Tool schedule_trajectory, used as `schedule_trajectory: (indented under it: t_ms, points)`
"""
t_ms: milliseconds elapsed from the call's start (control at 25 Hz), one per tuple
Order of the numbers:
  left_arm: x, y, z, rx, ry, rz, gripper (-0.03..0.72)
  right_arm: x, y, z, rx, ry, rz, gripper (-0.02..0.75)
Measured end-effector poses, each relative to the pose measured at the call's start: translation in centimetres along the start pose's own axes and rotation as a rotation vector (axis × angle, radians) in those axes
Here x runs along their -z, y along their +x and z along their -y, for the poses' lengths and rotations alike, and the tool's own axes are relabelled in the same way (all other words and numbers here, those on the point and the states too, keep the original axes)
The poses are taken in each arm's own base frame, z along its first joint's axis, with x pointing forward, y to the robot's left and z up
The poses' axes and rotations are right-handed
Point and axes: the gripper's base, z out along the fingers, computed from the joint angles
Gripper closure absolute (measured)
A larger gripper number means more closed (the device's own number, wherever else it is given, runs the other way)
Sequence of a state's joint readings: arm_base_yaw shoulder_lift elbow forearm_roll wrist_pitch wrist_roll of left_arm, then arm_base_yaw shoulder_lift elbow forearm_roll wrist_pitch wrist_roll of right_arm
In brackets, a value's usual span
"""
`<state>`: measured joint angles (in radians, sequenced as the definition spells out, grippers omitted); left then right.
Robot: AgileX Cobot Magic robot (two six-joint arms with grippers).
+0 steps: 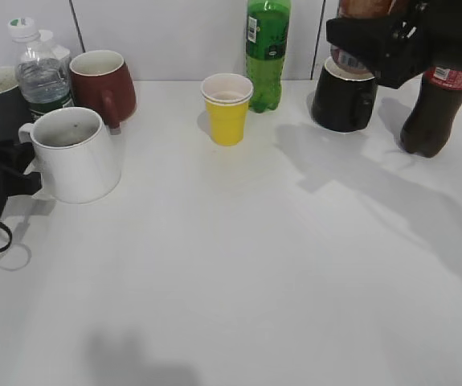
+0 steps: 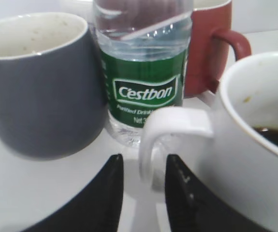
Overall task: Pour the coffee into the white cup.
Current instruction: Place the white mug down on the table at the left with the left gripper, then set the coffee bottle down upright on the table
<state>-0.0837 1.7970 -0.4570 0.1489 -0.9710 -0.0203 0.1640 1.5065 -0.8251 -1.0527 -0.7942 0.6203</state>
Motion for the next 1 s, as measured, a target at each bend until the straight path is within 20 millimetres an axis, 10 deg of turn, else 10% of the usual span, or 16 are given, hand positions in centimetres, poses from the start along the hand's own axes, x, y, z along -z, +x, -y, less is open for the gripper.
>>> schedule_trajectory:
  t_ms: [480,1000]
  points:
    - [4.6,-3.4,1.8,-0.1,0.1,0.087,0.448,0.1,1.4,1.5,-0.139,0.177,-0.085,0.203]
    - [7.0,-6.5,3.9,-0.132,0.208,0.207,0.448,-1.6,11.2,-0.2,-0.343,0.125,-0.216,0.203]
